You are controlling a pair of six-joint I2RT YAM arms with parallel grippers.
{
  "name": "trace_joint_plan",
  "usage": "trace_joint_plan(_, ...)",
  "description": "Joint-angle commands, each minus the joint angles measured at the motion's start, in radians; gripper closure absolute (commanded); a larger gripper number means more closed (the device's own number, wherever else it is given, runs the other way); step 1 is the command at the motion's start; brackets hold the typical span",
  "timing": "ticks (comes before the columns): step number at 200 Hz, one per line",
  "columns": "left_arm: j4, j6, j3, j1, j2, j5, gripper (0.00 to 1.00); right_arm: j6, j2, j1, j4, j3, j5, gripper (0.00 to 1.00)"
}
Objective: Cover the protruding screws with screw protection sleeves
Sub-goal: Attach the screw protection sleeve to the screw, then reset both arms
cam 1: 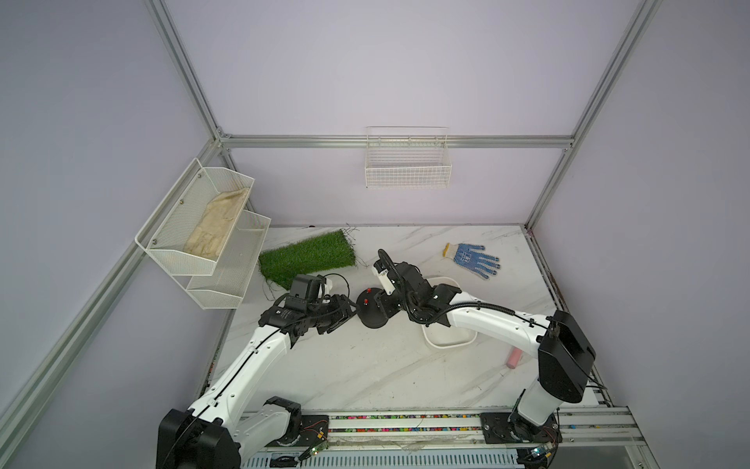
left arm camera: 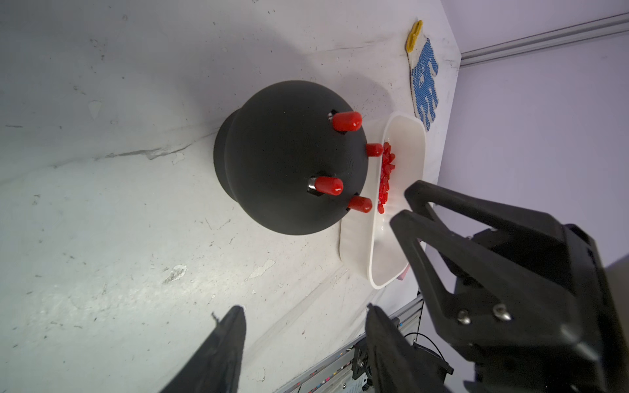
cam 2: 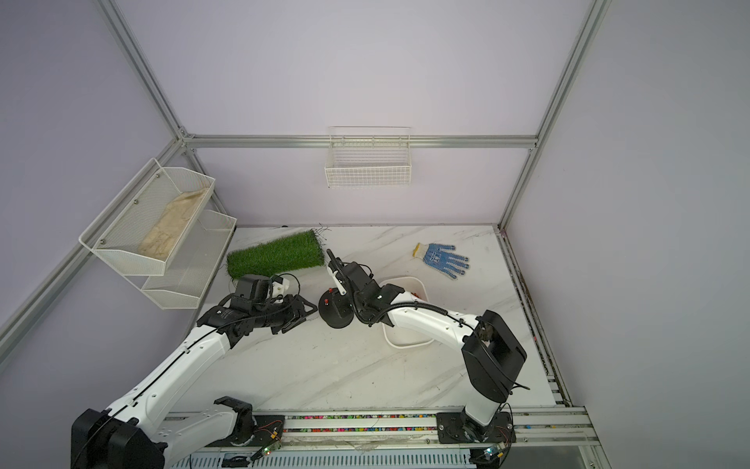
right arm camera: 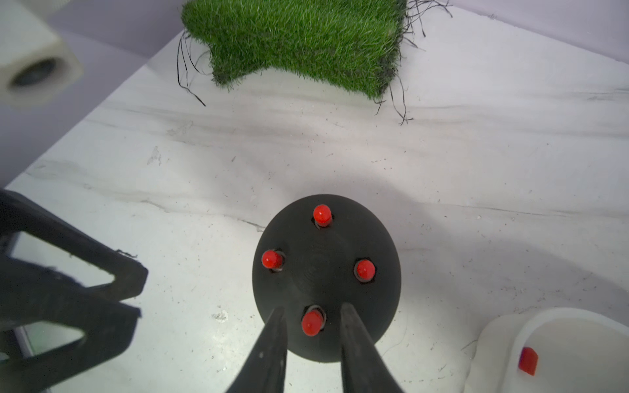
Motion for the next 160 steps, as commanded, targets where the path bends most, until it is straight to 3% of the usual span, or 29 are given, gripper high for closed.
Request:
trace_joint_plan(1, 0.004, 0.036, 0.055, 0.004, 0.004, -0.046, 0.40, -0.006, -0.055, -0.024, 0.019, 0.031, -0.009, 0.67)
trace_joint_plan(68, -0.048, 0.128, 0.177, 0.010, 0.029, -0.164, 0.28, 0.073, -0.247, -0.189, 0.034, -0.089, 0.006, 0.52)
trace_joint_plan(76, -0.057, 0.142, 0.198, 0.013, 0.046, -0.165, 0.23, 0.083, -0.273, -0.211, 0.036, -0.109, 0.005, 0.51)
trace_joint_plan(93, -0.067, 0.160, 0.233, 0.018, 0.069, -0.181, 0.00, 0.096, -0.304, -0.253, 0.035, -0.144, 0.007, 0.48)
trace_joint_plan(127, -0.074, 0.196, 0.283, 0.034, 0.089, -0.243, 0.00, 0.120, -0.387, -0.330, 0.031, -0.195, 0.018, 0.41)
trace_joint_plan(129, -0.075, 0.199, 0.287, 0.036, 0.089, -0.251, 0.00, 0.123, -0.391, -0.334, 0.030, -0.198, 0.020, 0.36)
trace_joint_plan(132, -0.077, 0.204, 0.291, 0.039, 0.089, -0.257, 0.00, 0.124, -0.395, -0.342, 0.030, -0.203, 0.022, 0.12)
trace_joint_plan(134, -0.079, 0.206, 0.292, 0.041, 0.089, -0.265, 0.00, 0.125, -0.398, -0.347, 0.030, -0.205, 0.024, 0.05)
trace_joint_plan(160, -0.094, 0.263, 0.315, 0.079, 0.090, -0.375, 0.00, 0.130, -0.436, -0.423, 0.023, -0.233, 0.030, 0.03)
